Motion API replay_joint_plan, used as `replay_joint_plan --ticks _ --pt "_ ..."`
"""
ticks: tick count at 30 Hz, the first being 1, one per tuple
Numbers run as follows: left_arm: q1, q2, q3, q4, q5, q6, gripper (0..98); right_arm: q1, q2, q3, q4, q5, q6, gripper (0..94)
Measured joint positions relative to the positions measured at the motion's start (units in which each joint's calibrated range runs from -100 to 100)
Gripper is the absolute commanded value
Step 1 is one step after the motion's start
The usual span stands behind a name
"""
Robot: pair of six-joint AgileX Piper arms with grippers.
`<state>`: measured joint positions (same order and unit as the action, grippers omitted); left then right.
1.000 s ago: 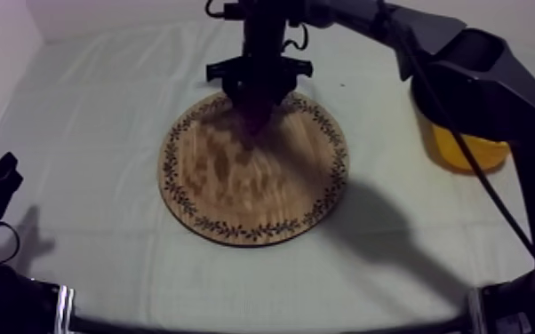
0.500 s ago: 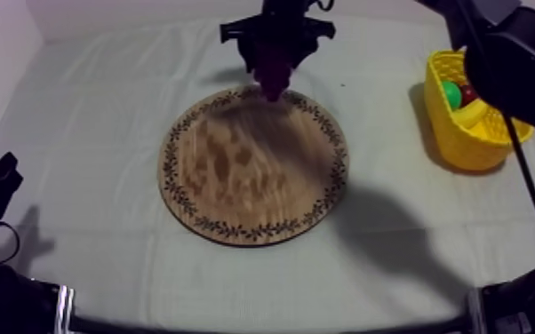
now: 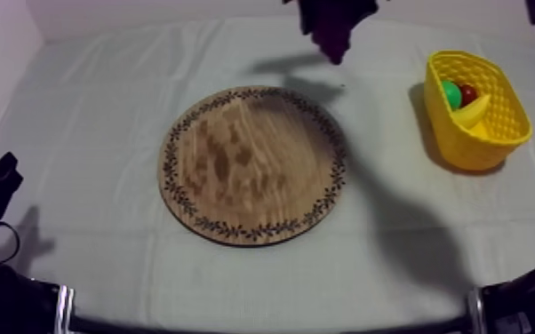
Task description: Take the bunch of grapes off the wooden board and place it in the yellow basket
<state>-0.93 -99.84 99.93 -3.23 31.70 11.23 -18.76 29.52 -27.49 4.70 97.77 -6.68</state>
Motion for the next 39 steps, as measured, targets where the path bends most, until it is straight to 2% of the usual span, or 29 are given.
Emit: replay_joint_plan --ticks 13,23,34,39 --pt "0.0 0.0 0.0 0.0 0.0 0.0 0.0 11.82 -13.34 15.01 3.04 -0.33 7.17 38.6" --pt "0.0 0.0 0.0 0.0 0.0 0.0 0.0 20.19 -14.01 23.73 5.47 -2.59 10.94 39.6" --pt "0.0 0.0 0.0 0.0 0.0 0.0 0.0 22.01 -9.42 30.49 7.0 -7.51 11.43 40.1" --pt "0.0 0.0 0.0 0.0 0.0 0.0 0.0 22.01 -7.5 32.25 7.69 -8.47 11.06 51.4"
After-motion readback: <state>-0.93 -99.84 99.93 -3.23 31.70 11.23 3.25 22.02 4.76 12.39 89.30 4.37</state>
